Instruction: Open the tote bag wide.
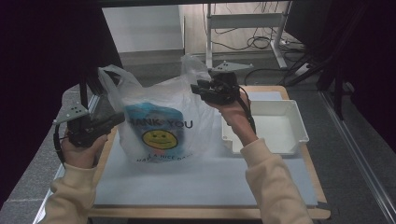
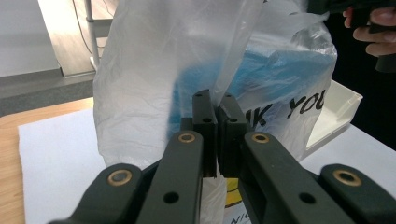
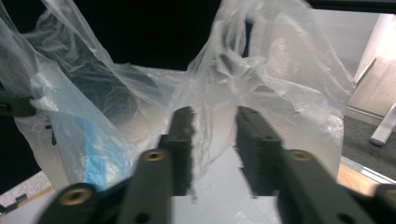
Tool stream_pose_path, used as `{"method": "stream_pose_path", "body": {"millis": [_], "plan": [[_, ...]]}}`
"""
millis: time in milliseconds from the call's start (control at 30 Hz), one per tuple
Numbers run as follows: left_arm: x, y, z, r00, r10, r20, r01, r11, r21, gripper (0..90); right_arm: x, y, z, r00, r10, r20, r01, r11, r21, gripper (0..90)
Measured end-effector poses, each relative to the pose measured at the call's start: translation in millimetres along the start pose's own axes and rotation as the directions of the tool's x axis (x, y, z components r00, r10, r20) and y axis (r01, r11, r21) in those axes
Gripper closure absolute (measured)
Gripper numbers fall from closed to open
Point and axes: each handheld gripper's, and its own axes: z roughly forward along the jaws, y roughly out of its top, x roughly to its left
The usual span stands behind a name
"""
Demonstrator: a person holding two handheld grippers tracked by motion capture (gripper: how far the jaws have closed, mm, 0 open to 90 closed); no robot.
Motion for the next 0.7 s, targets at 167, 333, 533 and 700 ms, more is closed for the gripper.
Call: {"method": "stream_pose_path", "body": {"millis": [167, 333, 533, 700], "plan": [[1.3, -2.7, 0.5, 1.0000, -0.003, 0.003, 0.003, 1.0000, -0.001, 87.8, 0.8, -2.7, 4.0, 0.9999, -0.009, -0.007, 0.009, 0.9996, 0.025, 86.5], [5.3, -6.7, -0.6, 0.9999, -0.009, 0.007, 0.009, 0.9999, -0.010, 87.4, 0.9, -4.9, -0.6, 0.9998, -0.020, -0.004, 0.020, 0.9996, 0.021, 89.2], [10.2, -15.0, -7.8, 0.9995, -0.027, 0.019, 0.027, 0.9993, -0.024, 87.4, 7.3, -10.0, -9.1, 0.9996, -0.022, -0.019, 0.022, 0.9997, 0.007, 89.3], [11.2, -22.3, -14.2, 0.9991, -0.035, 0.023, 0.036, 0.9991, -0.023, 87.6, 22.5, -17.2, -18.0, 0.9976, -0.044, -0.053, 0.044, 0.9990, -0.006, 89.3]]}}
